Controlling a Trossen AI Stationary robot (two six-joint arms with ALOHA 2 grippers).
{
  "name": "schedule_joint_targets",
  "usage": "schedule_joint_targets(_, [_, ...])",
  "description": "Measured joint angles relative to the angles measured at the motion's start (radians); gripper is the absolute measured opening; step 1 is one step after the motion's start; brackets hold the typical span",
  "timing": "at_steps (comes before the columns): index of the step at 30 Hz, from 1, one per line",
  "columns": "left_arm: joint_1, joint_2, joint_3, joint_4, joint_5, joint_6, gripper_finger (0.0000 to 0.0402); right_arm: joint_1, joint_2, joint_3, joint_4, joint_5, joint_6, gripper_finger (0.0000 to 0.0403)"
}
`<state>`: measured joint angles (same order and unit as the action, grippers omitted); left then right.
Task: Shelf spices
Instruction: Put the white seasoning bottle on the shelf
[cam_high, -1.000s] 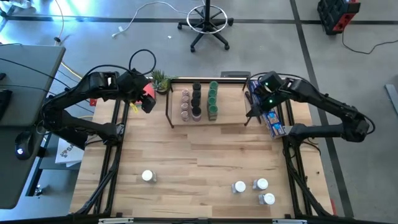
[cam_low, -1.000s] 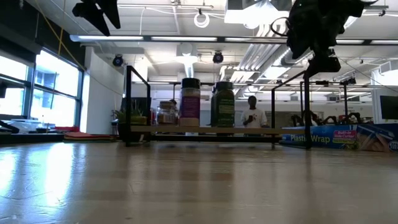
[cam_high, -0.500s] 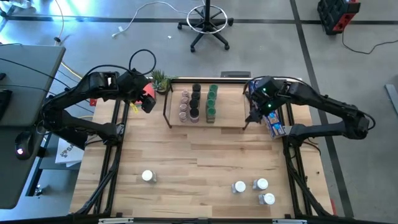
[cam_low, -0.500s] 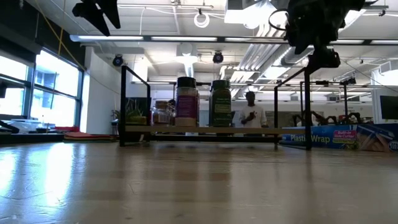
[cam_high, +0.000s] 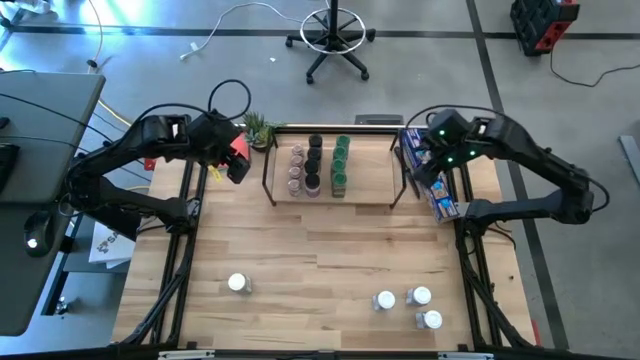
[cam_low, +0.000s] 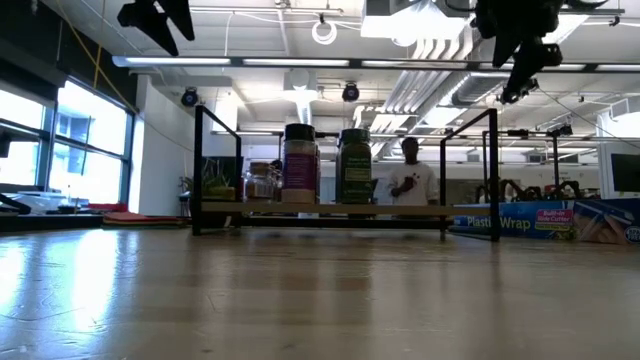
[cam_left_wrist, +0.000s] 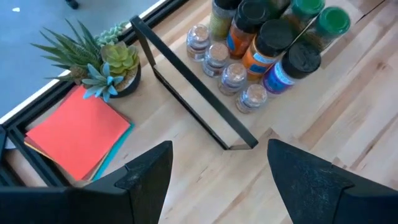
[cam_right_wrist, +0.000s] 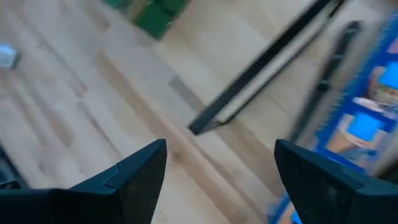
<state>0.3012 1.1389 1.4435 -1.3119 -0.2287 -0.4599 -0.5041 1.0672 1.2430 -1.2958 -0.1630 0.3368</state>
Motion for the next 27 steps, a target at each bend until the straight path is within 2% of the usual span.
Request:
schedule_joint_targets(3, [0.0,0.0,0.015,0.022,0.001,0.014,0.0259,0.011,0.0,0.067,-0.049,0.037,0.029,0.0293])
schedule_joint_targets(7, [0.0,0.0,0.03,0.1,-0.015,0.074,0.0259,0.088,0.0,0.14,-0.047,0.08,0.092,0.0293])
schedule_joint_targets(11, [0.0,0.0,0.031,0.225,-0.034,0.159,0.0259,0.236,0.0,0.164,-0.039,0.124,0.172,0.0293])
schedule_joint_targets(15, [0.0,0.002,0.031,0.32,-0.044,0.242,0.0259,0.42,0.014,0.164,-0.039,0.124,0.281,0.0293])
schedule_joint_targets(18, [0.0,0.003,0.031,0.36,-0.047,0.295,0.0259,0.555,0.051,0.164,-0.015,0.079,0.31,0.0293])
schedule_joint_targets(22, [0.006,0.003,0.031,0.375,-0.047,0.34,0.0259,0.692,0.118,0.164,0.025,-0.051,0.267,0.0293])
schedule_joint_targets(27, [0.017,0.003,0.026,0.367,-0.046,0.342,0.0259,0.828,0.211,0.163,0.074,-0.125,0.159,0.0293])
